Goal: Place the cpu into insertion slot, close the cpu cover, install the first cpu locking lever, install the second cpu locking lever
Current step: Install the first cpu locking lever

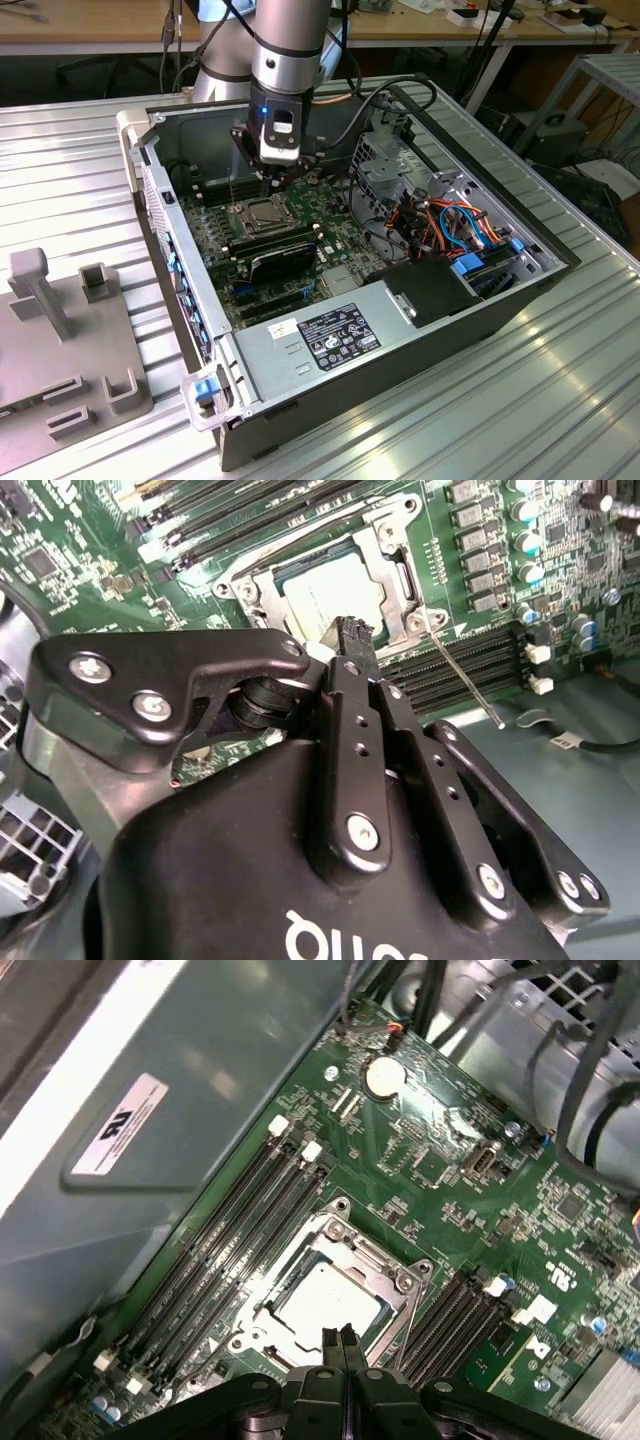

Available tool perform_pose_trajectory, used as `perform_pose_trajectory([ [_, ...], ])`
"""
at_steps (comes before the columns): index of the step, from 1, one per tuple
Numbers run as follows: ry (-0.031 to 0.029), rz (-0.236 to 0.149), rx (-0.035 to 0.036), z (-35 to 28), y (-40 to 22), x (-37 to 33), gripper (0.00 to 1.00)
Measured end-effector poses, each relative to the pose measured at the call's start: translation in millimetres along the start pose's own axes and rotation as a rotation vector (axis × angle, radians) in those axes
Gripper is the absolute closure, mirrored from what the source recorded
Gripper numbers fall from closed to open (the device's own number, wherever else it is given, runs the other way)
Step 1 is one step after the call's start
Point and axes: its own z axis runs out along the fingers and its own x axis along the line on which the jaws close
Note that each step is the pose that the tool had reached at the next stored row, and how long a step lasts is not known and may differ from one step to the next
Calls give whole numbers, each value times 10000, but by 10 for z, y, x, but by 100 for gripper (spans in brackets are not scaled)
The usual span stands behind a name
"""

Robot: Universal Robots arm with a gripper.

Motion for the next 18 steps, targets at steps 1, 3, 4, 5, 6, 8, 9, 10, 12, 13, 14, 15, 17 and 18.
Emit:
perform_pose_trajectory([
  [1,-1,-37,-1,0,0,0,89],
  [3,-1,-49,-1,0,0,0,89],
  [4,-1,-50,-1,0,0,0,89],
  [5,-1,-52,-1,0,0,0,89],
  [6,-1,-53,-2,0,0,0,89],
  [8,-1,-54,-1,0,0,0,89],
  [9,-1,-54,-1,0,0,0,89],
  [10,-1,-55,-1,0,0,0,89],
  [12,-1,-55,-1,0,0,0,89],
  [13,-1,-55,-1,0,0,0,89],
  [14,-1,-55,-1,0,0,0,89],
  [15,-1,-57,-1,0,0,0,89],
  [17,-2,-93,-2,0,0,0,89],
  [18,-3,-128,1,-5,0,0,89],
])
